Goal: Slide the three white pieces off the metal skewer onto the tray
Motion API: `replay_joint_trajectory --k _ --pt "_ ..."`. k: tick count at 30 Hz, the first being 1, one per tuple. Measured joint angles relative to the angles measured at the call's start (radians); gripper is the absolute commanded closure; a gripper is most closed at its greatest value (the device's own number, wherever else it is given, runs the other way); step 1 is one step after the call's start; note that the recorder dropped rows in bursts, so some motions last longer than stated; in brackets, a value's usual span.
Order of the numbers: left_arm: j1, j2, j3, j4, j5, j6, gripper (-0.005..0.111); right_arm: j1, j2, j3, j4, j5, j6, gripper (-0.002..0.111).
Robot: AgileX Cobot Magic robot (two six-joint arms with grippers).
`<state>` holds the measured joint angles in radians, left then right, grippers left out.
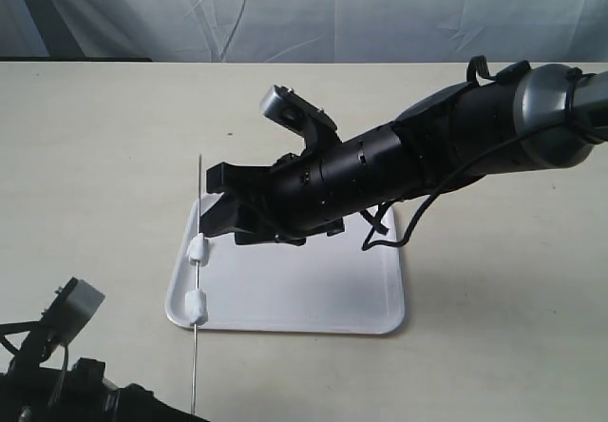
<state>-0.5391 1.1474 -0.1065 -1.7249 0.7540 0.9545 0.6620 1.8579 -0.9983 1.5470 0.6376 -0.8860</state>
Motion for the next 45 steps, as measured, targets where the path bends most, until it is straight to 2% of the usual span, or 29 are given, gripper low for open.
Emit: replay_joint_trajectory --k 5,13,18,27,42,45 --pt "0.000 0.011 0.000 0.097 0.000 -0.070 0.107 0.000 0.000 0.000 0.027 -0.008 0.000 0.063" --pt "0.000 0.097 -0.043 0.153 -0.013 -0.085 0.107 0.000 0.000 0.000 0.029 -0.007 0.002 0.063" --pt "0.000 0.157 -0.103 0.155 -0.017 -0.085 0.107 0.000 0.000 0.000 0.011 -0.015 0.004 0.063" --pt "0.000 0.165 -0.120 0.173 -0.043 -0.085 0.107 0.000 0.000 0.000 -0.098 -0.057 0.075 0.063" --pt "0.000 0.165 -0.120 0.123 -0.009 -0.061 0.107 0.000 0.000 0.000 -0.117 0.053 0.083 0.063" --pt "0.000 0.165 -0.120 0.101 -0.005 -0.050 0.107 0.000 0.000 0.000 -0.153 0.065 0.085 0.071"
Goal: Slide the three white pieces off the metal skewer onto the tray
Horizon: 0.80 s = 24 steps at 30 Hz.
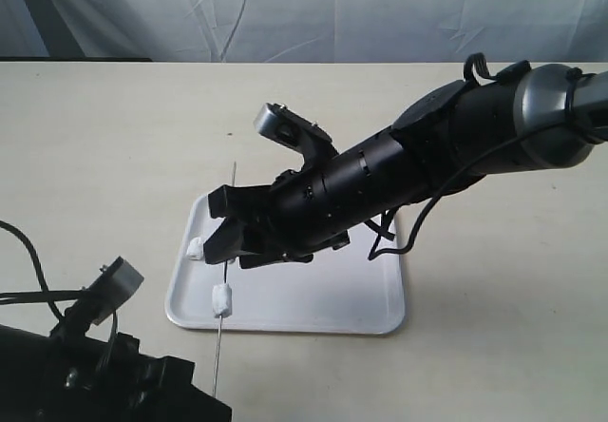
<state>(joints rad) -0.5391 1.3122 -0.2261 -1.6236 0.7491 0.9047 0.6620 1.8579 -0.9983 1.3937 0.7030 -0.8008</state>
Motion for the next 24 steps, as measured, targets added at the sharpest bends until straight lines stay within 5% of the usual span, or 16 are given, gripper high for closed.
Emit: replay_joint_trajectory --k 3,24 --pt "0.000 0.000 0.000 -0.013 0.015 0.011 0.107 0.000 0.000 0.000 -0.018 0.003 0.000 0.083" --pt "0.000 0.000 0.058 0.001 0.127 0.019 0.107 0.000 0.000 0.000 -0.026 -0.107 0.000 0.083"
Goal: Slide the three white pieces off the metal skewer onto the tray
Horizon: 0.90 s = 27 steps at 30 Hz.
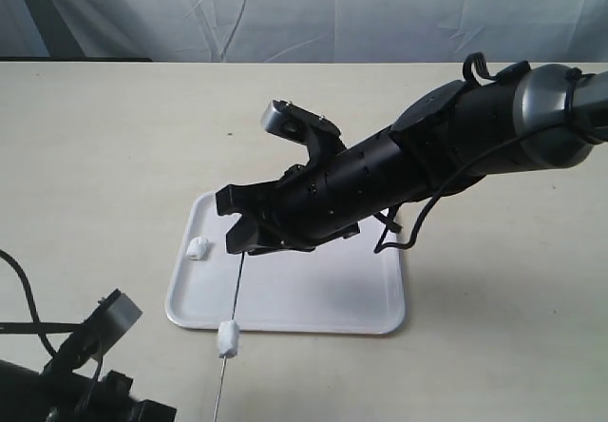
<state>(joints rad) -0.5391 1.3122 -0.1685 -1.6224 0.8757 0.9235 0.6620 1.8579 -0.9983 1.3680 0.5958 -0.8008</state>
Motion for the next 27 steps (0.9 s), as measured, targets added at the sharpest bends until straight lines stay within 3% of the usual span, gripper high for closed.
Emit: replay_joint_trajectory --k 9,10,13,15,18,23,27 --pt "0.000 0.000 0.150 -0.009 0.096 0.051 0.107 0.000 0.000 0.000 -0.002 -0.101 0.000 0.082" --pt "0.000 0.000 0.154 -0.044 0.100 0.085 0.107 0.000 0.000 0.000 -0.007 -0.105 0.000 0.080" --pt "0.000 0.000 0.149 -0.103 0.104 0.163 0.107 0.000 0.000 0.000 -0.034 -0.094 -0.002 0.058" --pt "0.000 0.000 0.143 -0.109 0.101 0.175 0.107 0.000 0.000 0.000 -0.034 -0.077 -0.004 0.054" --pt "0.000 0.000 0.141 -0.109 0.088 0.182 0.107 0.000 0.000 0.000 0.005 -0.035 -0.006 0.058" --pt "0.000 0.000 0.141 -0.112 0.086 0.190 0.107 0.000 0.000 0.000 0.036 -0.018 -0.006 0.077" --pt "0.000 0.000 0.141 -0.114 0.086 0.196 0.107 0.000 0.000 0.000 0.036 0.003 -0.006 0.072"
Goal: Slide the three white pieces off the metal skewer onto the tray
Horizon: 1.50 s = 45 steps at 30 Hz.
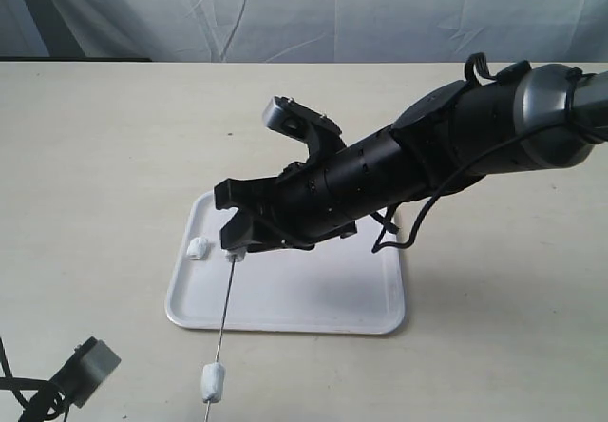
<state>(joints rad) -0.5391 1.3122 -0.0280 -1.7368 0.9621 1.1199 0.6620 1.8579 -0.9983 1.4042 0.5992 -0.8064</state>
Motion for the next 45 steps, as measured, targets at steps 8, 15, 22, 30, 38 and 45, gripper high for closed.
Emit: replay_joint_trajectory --k 8,15,22,30,38,45 --pt "0.000 0.000 0.000 0.000 0.000 0.026 0.107 0.000 0.000 0.000 -0.004 0.018 -0.005 0.066" --pt "0.000 0.000 -0.023 0.000 0.002 0.033 0.107 0.000 0.000 0.000 -0.004 0.032 -0.005 0.075" --pt "0.000 0.000 -0.028 0.000 0.015 0.035 0.107 0.000 0.000 0.000 -0.004 0.039 -0.002 0.076" --pt "0.000 0.000 -0.028 0.000 0.016 0.035 0.107 0.000 0.000 0.000 -0.004 0.039 -0.002 0.076" --pt "0.000 0.000 -0.028 0.000 0.016 0.035 0.107 0.000 0.000 0.000 -0.004 0.040 -0.002 0.076" --pt "0.000 0.000 -0.029 0.000 0.016 0.035 0.107 0.000 0.000 0.000 -0.004 0.038 -0.002 0.089"
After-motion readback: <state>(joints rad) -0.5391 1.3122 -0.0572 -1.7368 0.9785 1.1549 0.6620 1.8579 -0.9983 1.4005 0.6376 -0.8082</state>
